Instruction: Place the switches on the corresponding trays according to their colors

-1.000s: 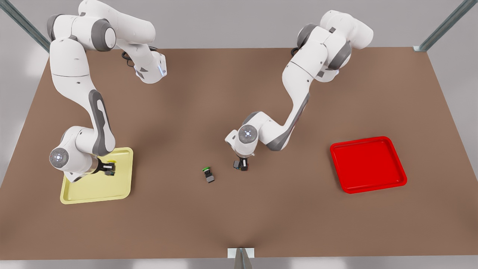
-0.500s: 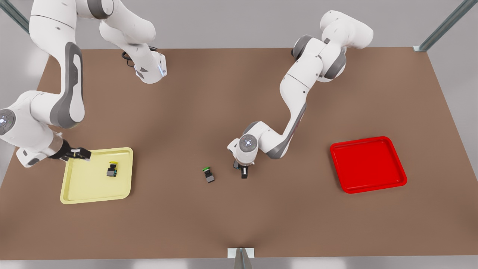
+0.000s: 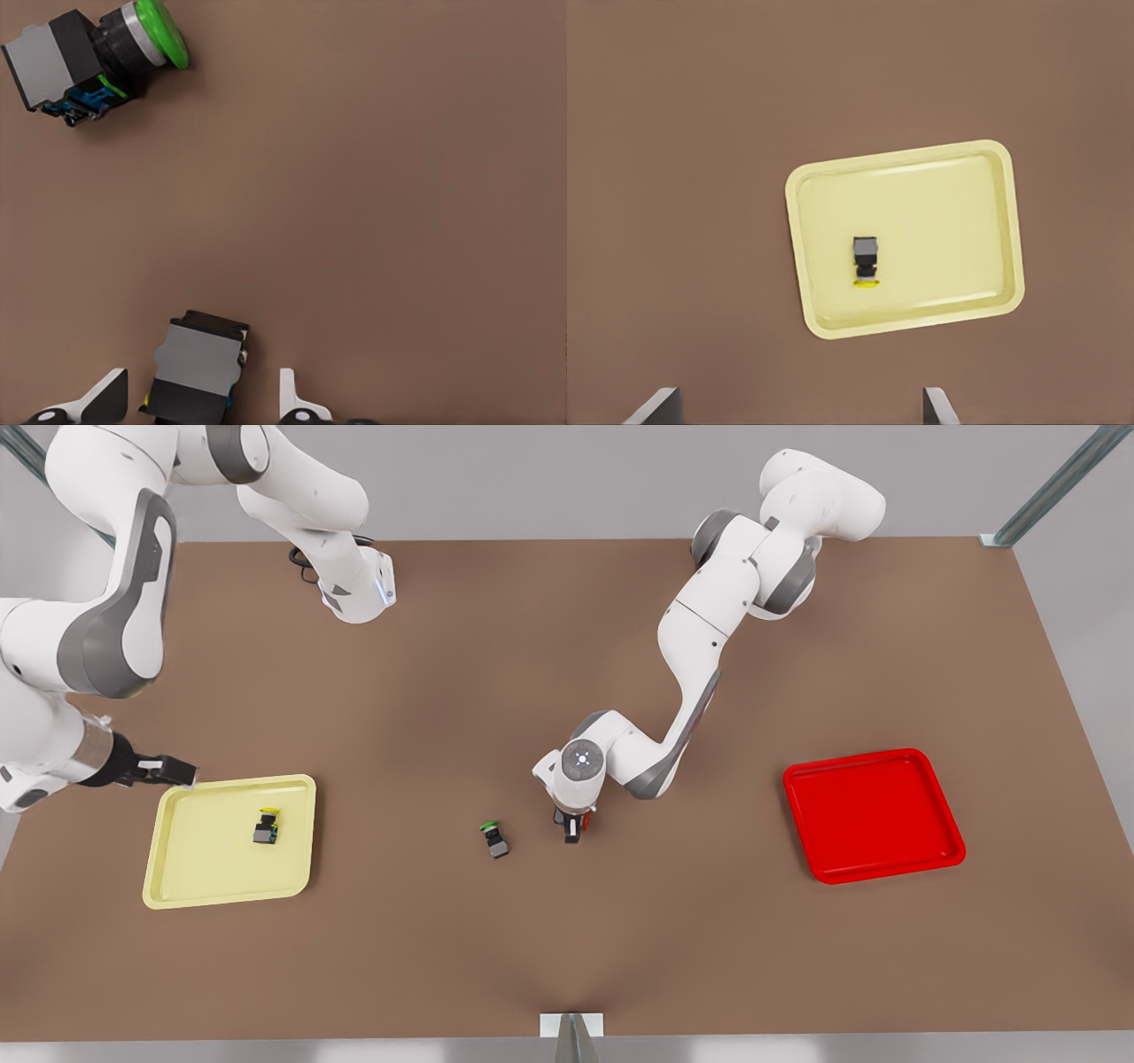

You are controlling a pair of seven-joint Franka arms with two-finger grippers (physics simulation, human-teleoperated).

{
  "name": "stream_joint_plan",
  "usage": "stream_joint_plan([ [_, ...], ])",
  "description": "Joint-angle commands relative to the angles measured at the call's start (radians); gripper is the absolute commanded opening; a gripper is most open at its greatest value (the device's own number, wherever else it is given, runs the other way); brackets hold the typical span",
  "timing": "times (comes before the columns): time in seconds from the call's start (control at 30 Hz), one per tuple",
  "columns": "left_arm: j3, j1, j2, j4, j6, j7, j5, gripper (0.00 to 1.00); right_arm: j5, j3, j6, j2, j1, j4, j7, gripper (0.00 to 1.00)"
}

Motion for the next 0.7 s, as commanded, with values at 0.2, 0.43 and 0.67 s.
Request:
stream_joint_plan([
  [0.2,0.0,0.0,0.003,0.001,0.007,-0.01,-0.001,0.67,0.009,0.0,0.006,-0.003,-0.008,0.01,0.006,1.0],
  [0.43,-0.002,0.0,0.005,-0.002,0.018,-0.022,-0.001,0.61,0.009,-0.005,0.023,-0.002,-0.008,0.023,0.006,1.0],
  [0.67,-0.002,0.0,0.003,-0.002,0.019,-0.024,-0.003,0.56,0.01,-0.006,0.021,-0.003,-0.011,0.023,0.004,1.0],
])
